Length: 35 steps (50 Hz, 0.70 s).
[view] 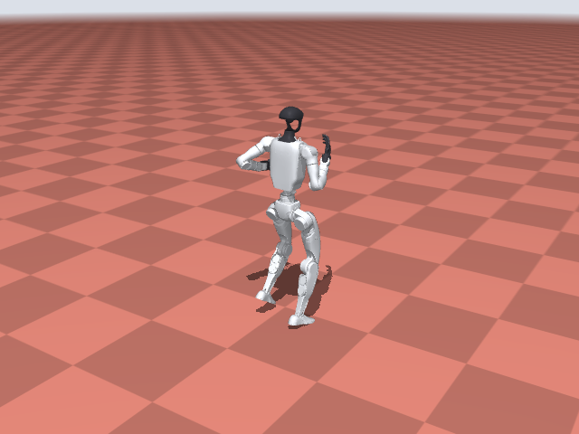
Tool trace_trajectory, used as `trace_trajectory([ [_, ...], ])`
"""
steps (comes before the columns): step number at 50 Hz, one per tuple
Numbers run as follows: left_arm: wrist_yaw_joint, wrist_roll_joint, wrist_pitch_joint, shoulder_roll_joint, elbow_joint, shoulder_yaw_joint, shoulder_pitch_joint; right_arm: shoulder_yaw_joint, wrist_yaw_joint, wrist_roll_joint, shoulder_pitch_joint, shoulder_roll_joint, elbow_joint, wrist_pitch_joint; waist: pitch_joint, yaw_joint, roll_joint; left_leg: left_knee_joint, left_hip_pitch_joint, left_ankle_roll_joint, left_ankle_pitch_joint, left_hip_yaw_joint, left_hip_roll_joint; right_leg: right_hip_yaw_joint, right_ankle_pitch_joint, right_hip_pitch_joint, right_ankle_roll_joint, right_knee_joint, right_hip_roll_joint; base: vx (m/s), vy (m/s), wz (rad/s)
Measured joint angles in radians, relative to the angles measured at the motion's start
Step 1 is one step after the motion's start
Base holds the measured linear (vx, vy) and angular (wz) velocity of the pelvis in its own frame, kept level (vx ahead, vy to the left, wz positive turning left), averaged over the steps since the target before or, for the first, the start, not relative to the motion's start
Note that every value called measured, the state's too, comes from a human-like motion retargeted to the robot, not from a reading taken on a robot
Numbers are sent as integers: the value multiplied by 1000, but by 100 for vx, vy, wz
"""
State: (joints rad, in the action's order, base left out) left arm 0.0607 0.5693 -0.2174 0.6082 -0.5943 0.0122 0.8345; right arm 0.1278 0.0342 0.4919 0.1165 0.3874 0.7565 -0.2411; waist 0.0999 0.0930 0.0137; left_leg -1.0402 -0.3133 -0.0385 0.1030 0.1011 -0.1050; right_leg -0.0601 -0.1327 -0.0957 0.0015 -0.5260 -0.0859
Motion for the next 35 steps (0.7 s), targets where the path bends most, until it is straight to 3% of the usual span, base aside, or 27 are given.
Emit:
trace_trajectory([
  [2, 65, -32, 5, -56, 55, -12, -147, 26, -24, -106, 52, 29, -105, 10, 29, -47, 41, 434, 229, 3, -67, 85, -83, -49, -208, -308, -6, -700, 31, -8, 9, -100],
  [3, 104, -41, 4, -78, 81, -22, -233, 36, -48, -154, 80, 52, -155, 5, 45, -81, 68, 602, 328, 22, -25, 121, -114, -76, -284, -432, -27, -969, 46, -16, 14, -41],
  [5, 217, -83, -34, -118, 154, -83, -476, 52, -124, -224, 110, 97, -263, -32, 66, -149, 95, 773, 421, 43, 236, 129, -134, -105, -382, -711, -3, -1433, 31, -26, 19, 18],
  [7, 353, -142, -92, -124, 220, -164, -797, 44, -222, -246, 143, 121, -345, -80, 117, -240, 91, 742, 380, 12, 433, 53, -121, -95, -424, -918, 78, -1707, -17, -30, 15, 133],
  [8, 396, -164, -107, -113, 233, -190, -956, 24, -249, -228, 177, 127, -358, -97, 143, -284, 83, 650, 312, -21, 475, 5, -109, -85, -442, -981, 110, -1777, -42, -23, 6, 153],
  [10, 415, -196, -112, -98, 208, -204, -1195, -30, -232, -160, 290, 153, -320, -116, 133, -311, 81, 492, 169, -44, 461, -30, -94, -71, -444, -1080, 120, -1806, -56, -7, 1, 58],
  [12, 403, -225, -119, -126, 141, -187, -1280, -66, -174, -115, 409, 219, -229, -122, 57, -277, 98, 612, 193, -22, 333, 25, -92, -71, -385, -1085, 74, -1693, -28, 19, -3, -90],
  [15, 356, -201, -138, -208, 22, -136, -1217, -76, -88, -78, 516, 345, -150, -102, -50, -293, 150, 880, 320, 52, 35, 67, -109, -108, -240, -890, 25, -1360, 9, 31, -9, -36],
  [17, 271, -143, -125, -254, -49, -98, -1134, -109, -27, -69, 568, 359, -163, -70, -76, -336, 154, 823, 314, 69, -29, 15, -100, -106, -104, -664, 69, -1028, 3, 24, -14, 122],
  [20, 150, -47, -96, -307, -112, -85, -1008, -134, -6, -124, 565, 281, -240, -28, -61, -308, 75, 321, 174, -11, 137, 6, -31, 28, 97, -270, 111, -372, -4, 11, -12, 112],
  [22, 121, -60, -59, -284, -114, -57, -906, -92, -33, -156, 464, 207, -323, 2, 10, -268, -10, -176, 42, -69, 285, 27, 21, 206, 234, 18, 144, 85, -43, 10, -16, 65],
  [23, 133, -23, -55, -273, -108, -61, -850, -45, -72, -154, 391, 168, -380, 13, 27, -244, -51, -427, -54, -88, 338, 50, 32, 291, 236, 113, 137, 246, -84, 4, -18, 63],
  [25, 167, 31, -70, -234, -53, -87, -738, 66, -194, -122, 215, 77, -515, -3, 33, -209, -112, -878, -294, -139, 410, 76, 25, 322, 25, 183, 108, 373, -163, -6, -19, 78],
  [27, 233, 66, -91, -161, 30, -78, -581, 118, -323, -94, 39, 6, -573, -50, 55, -160, -124, -1204, -511, -112, 449, 52, -6, 280, -230, 175, 56, 372, -183, -11, -12, 17],
  [28, 253, 84, -92, -125, 62, -56, -486, 112, -350, -68, -36, -17, -549, -67, 66, -125, -124, -1307, -595, -81, 468, 36, 3, 287, -302, 150, 20, 351, -180, -8, -2, -52],
  [30, 248, 139, -85, -71, 67, 3, -289, 58, -317, 5, -150, -50, -423, -73, 66, -62, -132, -1373, -700, -32, 487, 24, 53, 333, -350, 65, -29, 255, -164, 1, 4, -60],
  [31, 233, 161, -86, -40, 33, 16, -206, 27, -293, 23, -158, -62, -336, -65, 40, -46, -149, -1324, -706, -48, 473, 33, 77, 326, -304, 54, -10, 253, -168, 16, 4, 13],
  [32, 215, 176, -88, -3, -2, 24, -134, -4, -274, 35, -153, -72, -250, -59, 12, -34, -167, -1260, -702, -70, 454, 42, 95, 310, -238, 59, 16, 276, -175, 27, 3, 92],
  [35, 123, 158, -88, 133, -88, 33, -24, -88, -229, 44, -59, -74, -34, -69, -71, -20, -221, -922, -564, -152, 367, 73, 96, 212, 93, 162, 140, 472, -200, 29, 4, 99],
])
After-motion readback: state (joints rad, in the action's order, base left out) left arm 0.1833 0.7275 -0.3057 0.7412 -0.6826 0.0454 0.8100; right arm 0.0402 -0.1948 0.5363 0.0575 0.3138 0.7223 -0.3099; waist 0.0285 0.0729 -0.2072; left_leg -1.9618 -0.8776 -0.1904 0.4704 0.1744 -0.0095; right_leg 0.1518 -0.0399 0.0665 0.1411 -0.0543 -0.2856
